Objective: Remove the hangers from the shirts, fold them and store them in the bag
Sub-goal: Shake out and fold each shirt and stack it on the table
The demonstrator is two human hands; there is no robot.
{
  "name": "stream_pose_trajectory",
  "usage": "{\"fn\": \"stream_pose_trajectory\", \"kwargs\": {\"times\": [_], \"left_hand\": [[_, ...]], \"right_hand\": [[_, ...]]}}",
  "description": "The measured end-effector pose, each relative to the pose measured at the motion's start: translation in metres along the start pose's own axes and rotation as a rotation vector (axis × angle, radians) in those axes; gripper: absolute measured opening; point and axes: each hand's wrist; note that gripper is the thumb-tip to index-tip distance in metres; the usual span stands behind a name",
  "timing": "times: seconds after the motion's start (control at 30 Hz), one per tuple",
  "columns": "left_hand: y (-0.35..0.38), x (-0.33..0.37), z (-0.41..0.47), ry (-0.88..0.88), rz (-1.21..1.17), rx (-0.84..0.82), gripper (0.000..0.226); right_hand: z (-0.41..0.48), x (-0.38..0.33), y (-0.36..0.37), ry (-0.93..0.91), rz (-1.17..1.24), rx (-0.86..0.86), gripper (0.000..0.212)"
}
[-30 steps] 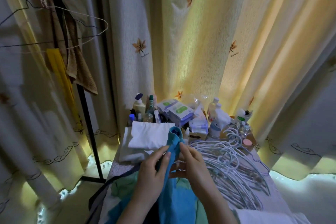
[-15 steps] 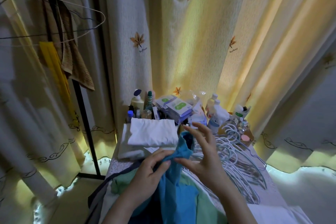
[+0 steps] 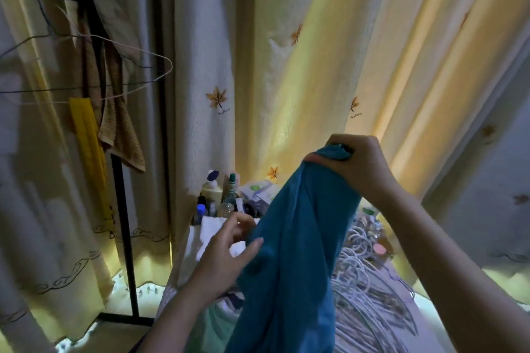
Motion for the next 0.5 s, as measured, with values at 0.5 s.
{"fn": "stream_pose_trajectory", "kwargs": {"times": [0.5], "left_hand": [[0.025,0.052,0.072,0.121,-0.056,0.039,0.028]], "right_hand": [[0.040,-0.046,-0.048,-0.224,-0.143,0.060,0.035]]}}
Point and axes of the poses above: each hand's wrist, its own z-axis towards the middle knuckle, its own y-axis out of the palm, x = y × z, and after that the axes turned 12 degrees about y, right-handed
